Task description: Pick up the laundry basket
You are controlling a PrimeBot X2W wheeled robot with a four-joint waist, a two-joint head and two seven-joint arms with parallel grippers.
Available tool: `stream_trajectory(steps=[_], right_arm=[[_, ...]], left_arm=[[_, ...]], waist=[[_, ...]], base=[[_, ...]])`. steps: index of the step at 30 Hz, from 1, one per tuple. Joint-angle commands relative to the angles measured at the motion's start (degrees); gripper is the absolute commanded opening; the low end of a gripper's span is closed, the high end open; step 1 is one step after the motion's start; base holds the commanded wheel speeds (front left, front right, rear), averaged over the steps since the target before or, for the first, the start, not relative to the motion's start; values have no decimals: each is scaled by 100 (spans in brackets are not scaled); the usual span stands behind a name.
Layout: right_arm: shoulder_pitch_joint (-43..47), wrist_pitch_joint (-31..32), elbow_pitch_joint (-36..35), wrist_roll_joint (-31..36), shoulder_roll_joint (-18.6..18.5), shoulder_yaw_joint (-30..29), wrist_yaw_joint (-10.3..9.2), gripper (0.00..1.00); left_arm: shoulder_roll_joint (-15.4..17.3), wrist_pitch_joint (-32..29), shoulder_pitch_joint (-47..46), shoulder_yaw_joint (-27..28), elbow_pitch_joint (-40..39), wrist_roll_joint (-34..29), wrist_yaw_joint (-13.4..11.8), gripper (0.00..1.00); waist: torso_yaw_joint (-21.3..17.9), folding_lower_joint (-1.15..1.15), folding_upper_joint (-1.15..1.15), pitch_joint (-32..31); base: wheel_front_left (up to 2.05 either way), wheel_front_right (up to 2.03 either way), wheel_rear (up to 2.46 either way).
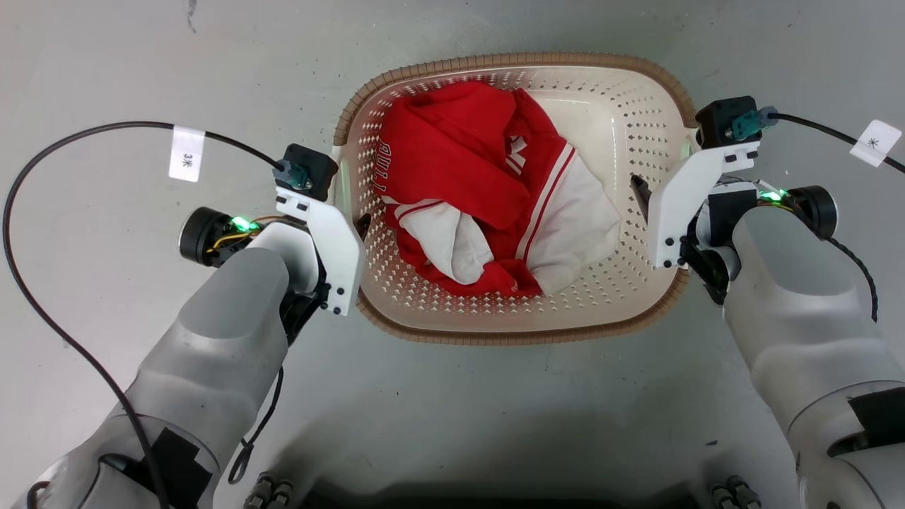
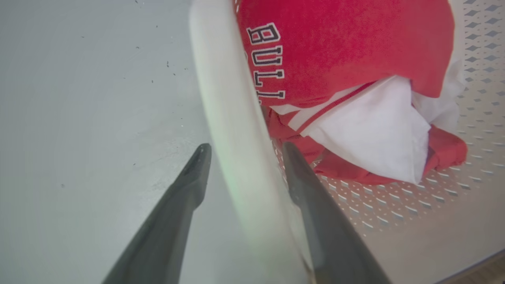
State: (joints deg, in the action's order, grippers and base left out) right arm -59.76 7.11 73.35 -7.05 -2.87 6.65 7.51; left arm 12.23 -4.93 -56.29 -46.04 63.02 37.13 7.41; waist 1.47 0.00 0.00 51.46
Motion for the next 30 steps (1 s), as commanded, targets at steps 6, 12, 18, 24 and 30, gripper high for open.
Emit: stream_trajectory(steps=[6,12,18,24,30], right_arm=[[-28,33,21,17,-12,49,-3,0],[101,125,34,78,-21,20,-3,0],[261,452,40,92,-21,-5,-2,0],[470,1192,40,109,-25,53,-2,0],[718,1953,43,-83,-37,242,-2,0]], left_arm=[[105,15,-31,-318,-67,304,0,0],[182,-4,-35,-625,-122,575,0,0],[266,-250,74,-1049,-259,873,0,0],[477,-894,214,-1587,-540,1309,0,0],[664,-1531,403,-2067,-806,1817,0,0]], waist=[[10,0,0,-31],[-4,0,0,-212],[-39,0,0,-705],[-95,0,0,-1495],[-140,0,0,-2446]], base=[[0,0,0],[0,0,0],[0,0,0],[0,0,0],[0,0,0]])
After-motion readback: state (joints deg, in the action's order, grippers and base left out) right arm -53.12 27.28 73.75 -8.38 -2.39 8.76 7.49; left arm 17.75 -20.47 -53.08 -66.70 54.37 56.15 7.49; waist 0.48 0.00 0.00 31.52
